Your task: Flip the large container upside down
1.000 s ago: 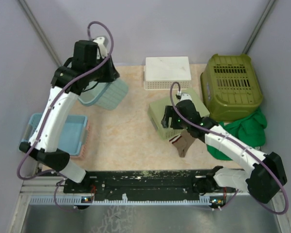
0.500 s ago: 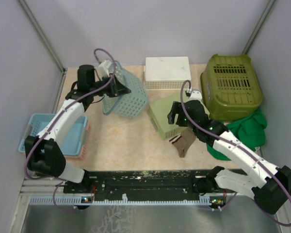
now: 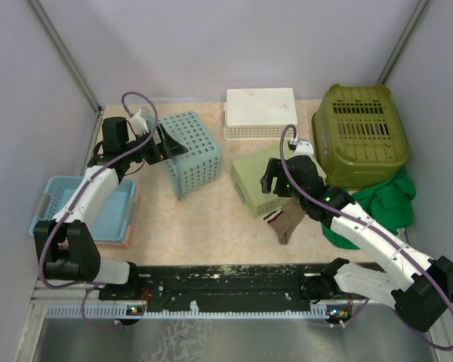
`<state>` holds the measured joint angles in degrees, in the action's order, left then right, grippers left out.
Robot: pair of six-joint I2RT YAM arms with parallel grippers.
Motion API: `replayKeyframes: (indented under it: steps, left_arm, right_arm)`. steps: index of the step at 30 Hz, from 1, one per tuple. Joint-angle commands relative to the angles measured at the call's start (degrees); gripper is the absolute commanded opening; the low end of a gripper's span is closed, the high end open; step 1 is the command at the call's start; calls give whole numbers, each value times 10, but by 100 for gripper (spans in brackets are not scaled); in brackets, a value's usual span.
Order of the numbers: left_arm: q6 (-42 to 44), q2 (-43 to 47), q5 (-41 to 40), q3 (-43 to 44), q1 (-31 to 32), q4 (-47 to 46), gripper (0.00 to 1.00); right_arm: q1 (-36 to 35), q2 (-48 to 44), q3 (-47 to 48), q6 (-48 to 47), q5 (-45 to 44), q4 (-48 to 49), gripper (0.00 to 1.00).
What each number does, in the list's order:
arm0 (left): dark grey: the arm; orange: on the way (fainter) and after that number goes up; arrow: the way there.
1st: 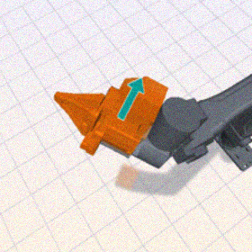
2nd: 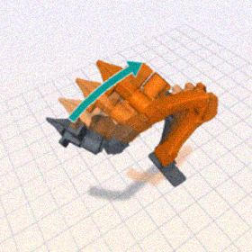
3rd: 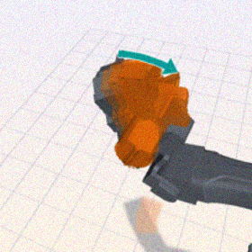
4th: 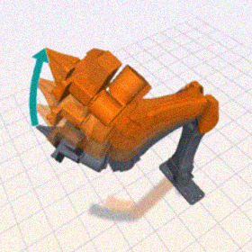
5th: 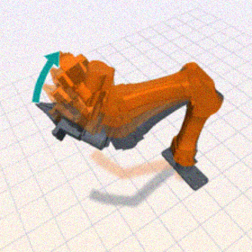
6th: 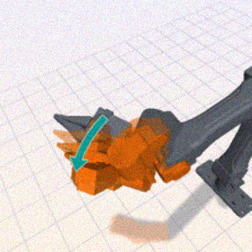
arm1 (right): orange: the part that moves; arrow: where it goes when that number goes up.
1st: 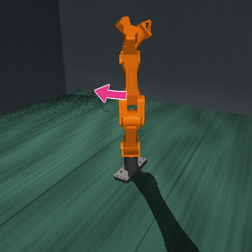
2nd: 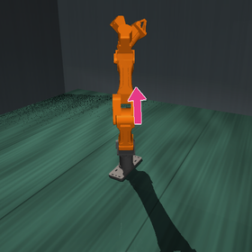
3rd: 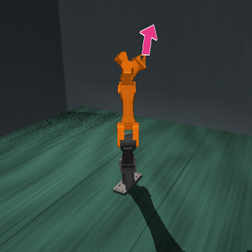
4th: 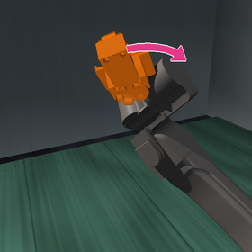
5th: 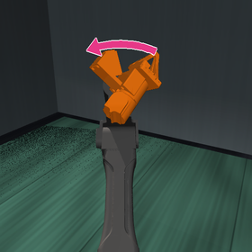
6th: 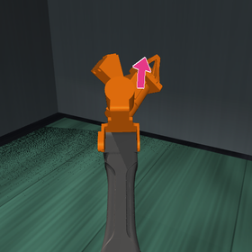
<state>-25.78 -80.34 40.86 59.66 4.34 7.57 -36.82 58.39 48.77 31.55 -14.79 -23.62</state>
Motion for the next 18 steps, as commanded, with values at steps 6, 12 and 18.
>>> replayKeyframes:
  steps: [6, 12, 18]
  left_arm:
    - [87, 40, -213, 81, -1, 200, 99]
    - [64, 33, -282, 94, 0, 224, 98]
    - [16, 20, -209, 76, 5, 166, 84]
  right_arm:
    - [5, 9, 16, -8, 5, 15, 75]
    - [5, 12, 9, -10, 18, 27, 75]
    - [5, 3, 2, -8, 17, 26, 75]
